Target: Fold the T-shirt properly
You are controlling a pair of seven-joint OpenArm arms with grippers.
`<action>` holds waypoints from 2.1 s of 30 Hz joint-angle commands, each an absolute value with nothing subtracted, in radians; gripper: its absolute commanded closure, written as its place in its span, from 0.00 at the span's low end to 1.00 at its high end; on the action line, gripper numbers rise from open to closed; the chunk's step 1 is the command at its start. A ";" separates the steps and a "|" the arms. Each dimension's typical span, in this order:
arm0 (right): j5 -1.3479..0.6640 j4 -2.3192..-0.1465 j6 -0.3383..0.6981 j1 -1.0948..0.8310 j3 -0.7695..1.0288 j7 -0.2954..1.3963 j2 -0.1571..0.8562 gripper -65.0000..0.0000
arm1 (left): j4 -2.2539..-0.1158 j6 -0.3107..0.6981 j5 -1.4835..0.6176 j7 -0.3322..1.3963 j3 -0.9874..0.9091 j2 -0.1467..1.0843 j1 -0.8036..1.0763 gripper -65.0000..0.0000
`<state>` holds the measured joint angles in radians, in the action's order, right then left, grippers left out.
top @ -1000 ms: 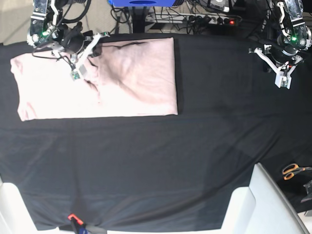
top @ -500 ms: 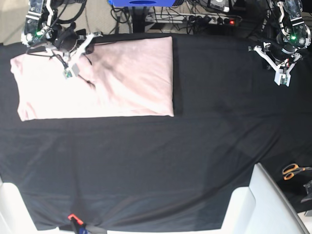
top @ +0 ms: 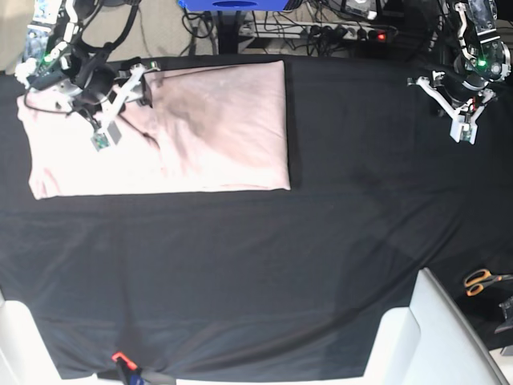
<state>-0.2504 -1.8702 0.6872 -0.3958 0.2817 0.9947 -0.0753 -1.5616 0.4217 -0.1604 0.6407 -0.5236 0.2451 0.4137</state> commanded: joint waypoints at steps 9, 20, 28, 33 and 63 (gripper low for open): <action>-0.263 -1.751 0.698 -0.229 0.209 0.972 -0.079 0.99 | -1.681 0.420 -0.160 0.625 -0.387 0.193 0.386 1.00; -0.259 -1.452 0.698 -0.104 0.217 0.911 -0.058 0.99 | -1.670 0.420 -0.162 0.625 -0.387 0.193 0.389 1.00; -0.257 -1.377 0.698 -0.068 0.208 0.803 0.007 0.99 | -1.670 0.420 -0.160 0.625 -0.394 0.196 0.394 1.00; -0.257 -1.575 0.698 -0.119 0.208 0.849 0.002 0.99 | -1.664 0.420 -0.160 0.625 -0.395 0.197 0.394 1.00; -0.588 -1.110 0.698 -0.025 0.935 1.026 0.326 0.00 | -1.626 0.420 -0.160 0.624 -0.398 0.199 0.395 1.00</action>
<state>-0.5468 -1.0931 0.6807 -0.0456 0.9398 1.0359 0.3164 -1.6108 0.4183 -0.1539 0.6403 -0.3927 0.1879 0.3965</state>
